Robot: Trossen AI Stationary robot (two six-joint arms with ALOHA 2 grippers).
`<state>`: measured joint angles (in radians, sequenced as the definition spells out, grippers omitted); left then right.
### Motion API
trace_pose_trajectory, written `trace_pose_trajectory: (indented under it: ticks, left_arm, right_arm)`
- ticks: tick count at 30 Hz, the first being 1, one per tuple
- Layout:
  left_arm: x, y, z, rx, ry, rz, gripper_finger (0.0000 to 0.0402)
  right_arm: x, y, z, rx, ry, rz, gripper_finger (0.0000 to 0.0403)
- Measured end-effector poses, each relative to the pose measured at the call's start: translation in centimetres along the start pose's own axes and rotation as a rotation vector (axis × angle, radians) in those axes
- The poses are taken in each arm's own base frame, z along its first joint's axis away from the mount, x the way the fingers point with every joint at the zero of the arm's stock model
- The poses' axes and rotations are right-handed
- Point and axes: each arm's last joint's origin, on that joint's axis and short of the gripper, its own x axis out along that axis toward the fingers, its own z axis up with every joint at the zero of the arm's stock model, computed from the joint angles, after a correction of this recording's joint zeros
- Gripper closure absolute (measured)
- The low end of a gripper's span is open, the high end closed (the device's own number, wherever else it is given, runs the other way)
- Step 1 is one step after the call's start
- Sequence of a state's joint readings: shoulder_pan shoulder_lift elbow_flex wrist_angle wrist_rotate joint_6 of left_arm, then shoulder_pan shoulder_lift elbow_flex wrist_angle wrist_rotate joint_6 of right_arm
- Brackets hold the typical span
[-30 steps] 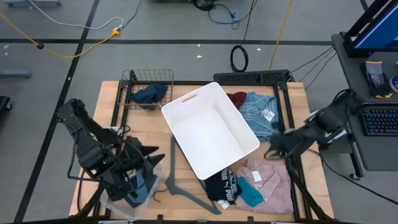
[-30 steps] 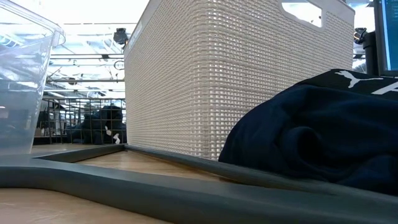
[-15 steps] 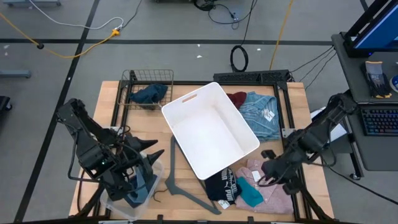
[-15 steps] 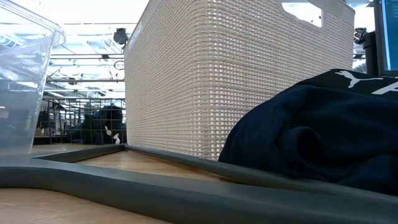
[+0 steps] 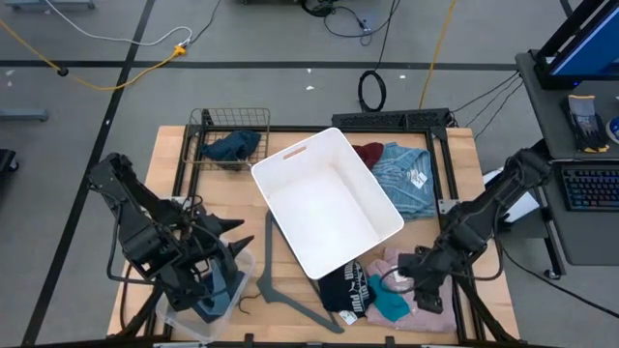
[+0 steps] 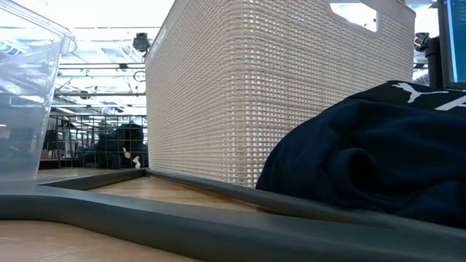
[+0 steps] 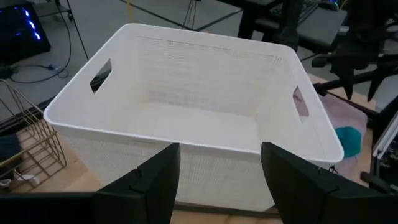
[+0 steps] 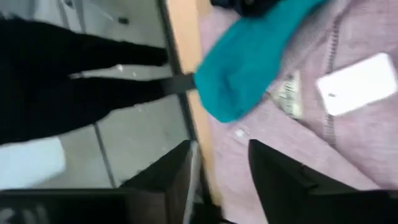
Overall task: Pick & Place Cloths
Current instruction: Put the light blue sock into the transparent bin
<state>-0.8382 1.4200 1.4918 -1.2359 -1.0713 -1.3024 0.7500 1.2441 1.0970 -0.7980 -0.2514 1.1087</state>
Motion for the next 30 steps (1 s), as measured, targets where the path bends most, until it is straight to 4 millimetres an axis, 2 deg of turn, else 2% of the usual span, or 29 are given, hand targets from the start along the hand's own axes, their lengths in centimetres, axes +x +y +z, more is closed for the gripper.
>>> trace_pose_trajectory:
  ticks: [7,13,19,30]
  left_arm:
    - [-0.2,0.0,-0.2,0.039,0.019,-0.013,0.0174]
    - [-0.6,-0.1,-0.4,0.096,0.024,-0.030,0.0174]
    - [-0.9,-0.2,-0.6,0.118,0.060,-0.052,0.0174]
    - [-1.1,-0.3,-0.9,0.164,0.098,-0.075,0.0174]
  right_arm:
    - [1.6,1.0,0.0,0.106,-0.029,0.008,0.0199]
    - [3.7,0.9,0.4,0.221,-0.020,-0.068,0.0202]
    - [4.9,0.9,0.8,0.318,-0.050,-0.090,0.0205]
    - [7.7,0.7,1.4,0.385,-0.041,-0.150,0.0206]
